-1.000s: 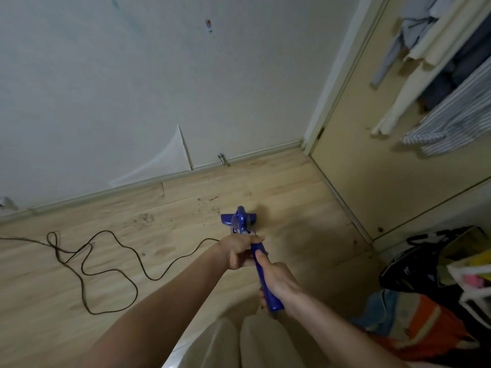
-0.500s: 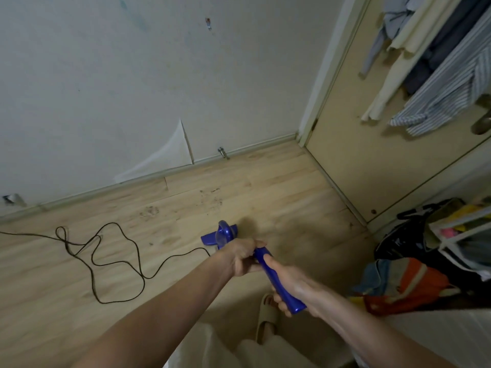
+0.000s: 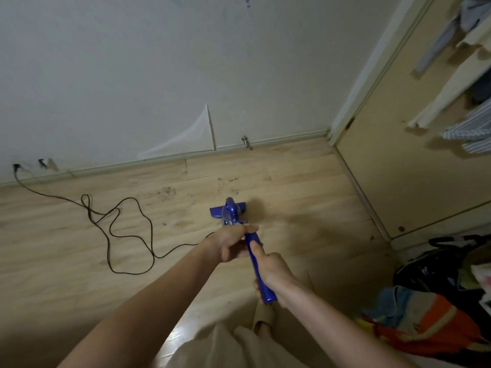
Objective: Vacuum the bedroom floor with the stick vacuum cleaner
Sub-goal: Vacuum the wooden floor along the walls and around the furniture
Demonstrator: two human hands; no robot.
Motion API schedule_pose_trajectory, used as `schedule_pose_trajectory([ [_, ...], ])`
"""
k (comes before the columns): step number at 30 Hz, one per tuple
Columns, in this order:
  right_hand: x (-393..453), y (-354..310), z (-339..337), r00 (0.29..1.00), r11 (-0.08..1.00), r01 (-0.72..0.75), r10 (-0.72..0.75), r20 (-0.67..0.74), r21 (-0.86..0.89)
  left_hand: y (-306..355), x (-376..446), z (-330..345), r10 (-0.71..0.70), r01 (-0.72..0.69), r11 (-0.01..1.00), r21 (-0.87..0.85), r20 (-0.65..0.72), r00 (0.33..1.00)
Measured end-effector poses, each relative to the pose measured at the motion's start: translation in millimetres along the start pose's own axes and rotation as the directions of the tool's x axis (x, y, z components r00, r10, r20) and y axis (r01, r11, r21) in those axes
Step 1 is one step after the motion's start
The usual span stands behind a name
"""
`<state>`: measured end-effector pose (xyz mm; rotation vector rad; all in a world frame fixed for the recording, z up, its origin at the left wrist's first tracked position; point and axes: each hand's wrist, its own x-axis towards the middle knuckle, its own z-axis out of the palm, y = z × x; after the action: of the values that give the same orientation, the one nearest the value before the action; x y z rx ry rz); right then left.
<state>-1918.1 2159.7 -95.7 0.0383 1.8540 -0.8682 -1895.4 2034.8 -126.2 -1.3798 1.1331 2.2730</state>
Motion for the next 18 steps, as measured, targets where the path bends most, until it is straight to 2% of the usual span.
schedule_pose_trajectory([
  [4, -1, -10, 3, 0.999, 1.0, -0.028, 0.029, 0.021, -0.013, 2, 0, -10, 0.012, -0.012, 1.0, -0.011, 0.009, 1.0],
  [11, 24, -5, 25, 0.998, 1.0, 0.003, -0.002, -0.059, 0.004, 7, 8, -14, 0.035, -0.035, 0.999, -0.027, -0.014, 0.999],
  [18, 7, -6, 45, 1.0, 0.998, -0.025, 0.026, -0.017, 0.065, 3, 1, -41, 0.015, -0.015, 0.997, 0.074, 0.003, 1.0],
])
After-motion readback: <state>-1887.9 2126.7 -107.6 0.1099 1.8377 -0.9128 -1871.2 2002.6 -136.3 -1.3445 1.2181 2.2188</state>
